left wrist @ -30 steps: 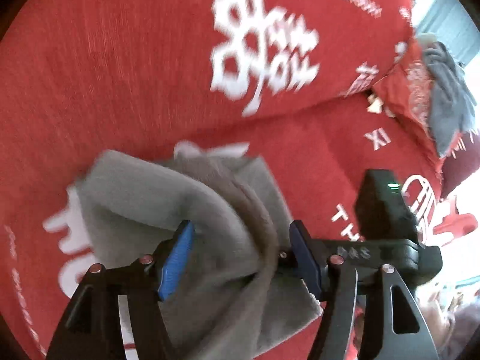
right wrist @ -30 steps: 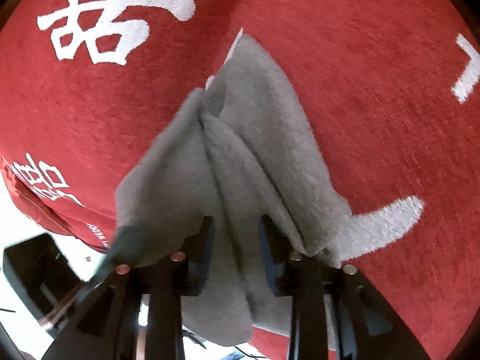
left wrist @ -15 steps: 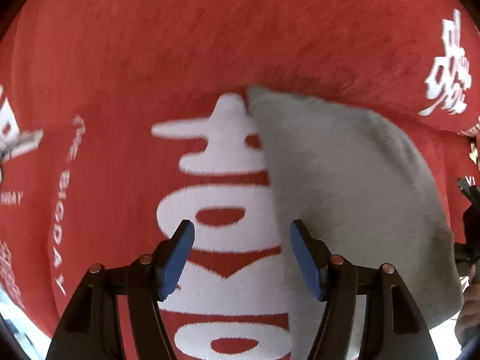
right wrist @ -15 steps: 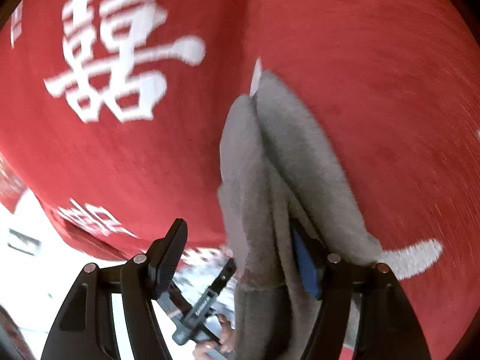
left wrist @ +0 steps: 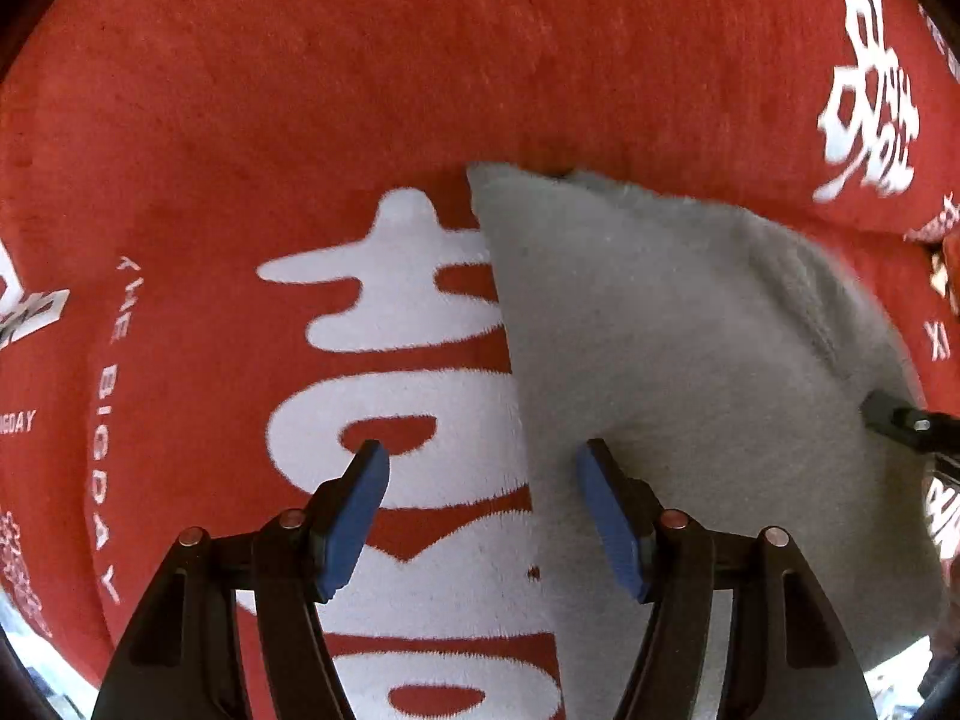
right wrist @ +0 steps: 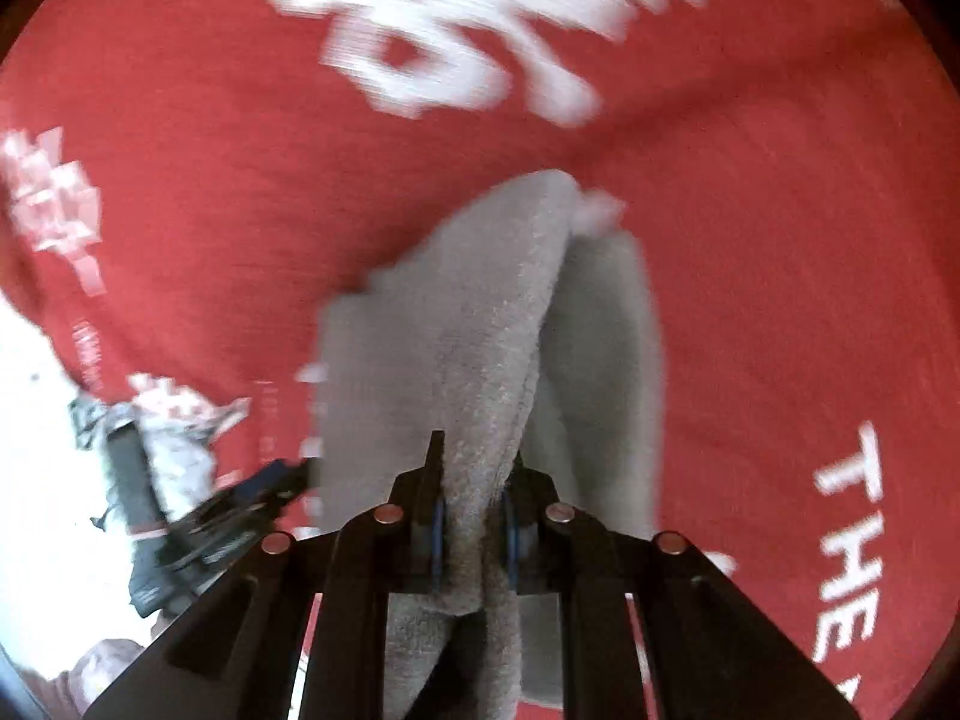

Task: Fold small clothes
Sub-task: 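Fold the lifted bundle over onto itself with both tools, then open both tools and release the folded bundle onto the cloth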

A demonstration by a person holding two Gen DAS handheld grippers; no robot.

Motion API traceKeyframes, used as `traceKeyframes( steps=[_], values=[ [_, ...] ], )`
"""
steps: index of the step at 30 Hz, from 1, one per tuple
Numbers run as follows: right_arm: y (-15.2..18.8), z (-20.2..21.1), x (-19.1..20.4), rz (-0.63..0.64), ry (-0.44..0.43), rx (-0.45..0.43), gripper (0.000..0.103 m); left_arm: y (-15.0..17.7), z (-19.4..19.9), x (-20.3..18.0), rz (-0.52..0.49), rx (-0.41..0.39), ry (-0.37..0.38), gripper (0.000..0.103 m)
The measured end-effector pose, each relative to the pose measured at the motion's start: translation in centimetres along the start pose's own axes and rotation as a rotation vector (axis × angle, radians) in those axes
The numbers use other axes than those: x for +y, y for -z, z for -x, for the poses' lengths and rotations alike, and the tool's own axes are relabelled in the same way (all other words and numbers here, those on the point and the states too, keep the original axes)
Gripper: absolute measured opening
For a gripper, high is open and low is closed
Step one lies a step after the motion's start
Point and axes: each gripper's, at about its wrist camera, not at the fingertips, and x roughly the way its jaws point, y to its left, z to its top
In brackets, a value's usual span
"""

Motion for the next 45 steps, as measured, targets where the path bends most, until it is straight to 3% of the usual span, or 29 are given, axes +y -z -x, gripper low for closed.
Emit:
traceKeyframes(
  steps=[1, 4, 8, 11, 13, 15, 17, 18, 19, 20, 24, 27, 30, 37, 39, 40, 45],
  values=[
    [0.0, -0.8, -1.0, -0.029, 0.01, 0.016, 0.018, 0.1, -0.1, -0.1, 0.005, -0.009, -0.007, 0.081],
    [0.1, -1.2, -4.0, -0.153, -0.055, 0.021, 0.026, 0.1, -0.2, 0.8, 0.033, 0.002, -0.004, 0.081],
    [0.6, 0.9, -4.4, -0.139, 0.019, 0.005, 0.031, 0.4, 0.1, 1.9, 0.016, 0.039, -0.053, 0.081],
    [1.2, 3.5, -3.7, -0.112, 0.105, -0.006, 0.037, 1.5, 1.8, 2.4, 0.017, 0.052, 0.019, 0.081],
    [2.4, 5.3, -3.2, -0.094, 0.042, -0.008, 0.041, 2.3, 2.6, 2.2, 0.005, 0.063, 0.079, 0.078],
    [3.5, 6.5, -2.7, -0.063, 0.017, 0.015, 0.054, 3.1, 3.0, 1.4, -0.009, 0.093, 0.137, 0.072],
    [4.9, 7.1, -2.0, -0.011, 0.032, 0.045, 0.054, 3.9, 3.0, 0.6, -0.016, 0.112, 0.183, 0.071],
    [5.5, 7.2, -1.9, 0.013, 0.037, 0.065, 0.045, 4.5, 2.9, -0.2, -0.03, 0.117, 0.201, 0.071],
    [6.1, 7.1, -1.7, 0.036, 0.045, 0.083, 0.016, 5.0, 2.7, -0.9, -0.046, 0.123, 0.193, 0.071],
    [6.4, 6.9, -1.5, 0.049, 0.054, 0.095, 0.006, 5.3, 2.4, -1.5, -0.059, 0.131, 0.18, 0.071],
    [7.6, 5.1, -3.3, 0.057, 0.132, 0.123, 0.007, 7.7, 0.1, -3.0, -0.135, 0.148, 0.091, 0.072],
    [8.1, 4.0, -6.0, 0.024, 0.151, 0.149, 0.008, 8.2, 0.2, -2.5, -0.098, 0.137, 0.114, 0.072],
    [8.1, 4.5, -6.9, 0.023, 0.153, 0.123, 0.017, 8.6, 0.3, -2.2, -0.098, 0.133, 0.125, 0.072],
    [9.5, 6.6, -6.4, -0.005, 0.295, 0.108, 0.019, 9.3, 0.6, -1.9, -0.097, 0.142, 0.131, 0.072],
    [10.3, 7.2, -6.5, -0.05, 0.307, 0.096, 0.02, 9.3, 0.9, -1.8, -0.094, 0.15, 0.127, 0.072],
    [10.7, 7.7, -6.6, -0.077, 0.303, 0.086, 0.025, 9.2, 1.1, -1.7, -0.093, 0.15, 0.125, 0.072],
    [12.6, 9.4, -6.2, -0.13, 0.358, 0.042, 0.025, 9.4, 2.3, -1.3, -0.099, 0.165, 0.117, 0.072]
  ],
)
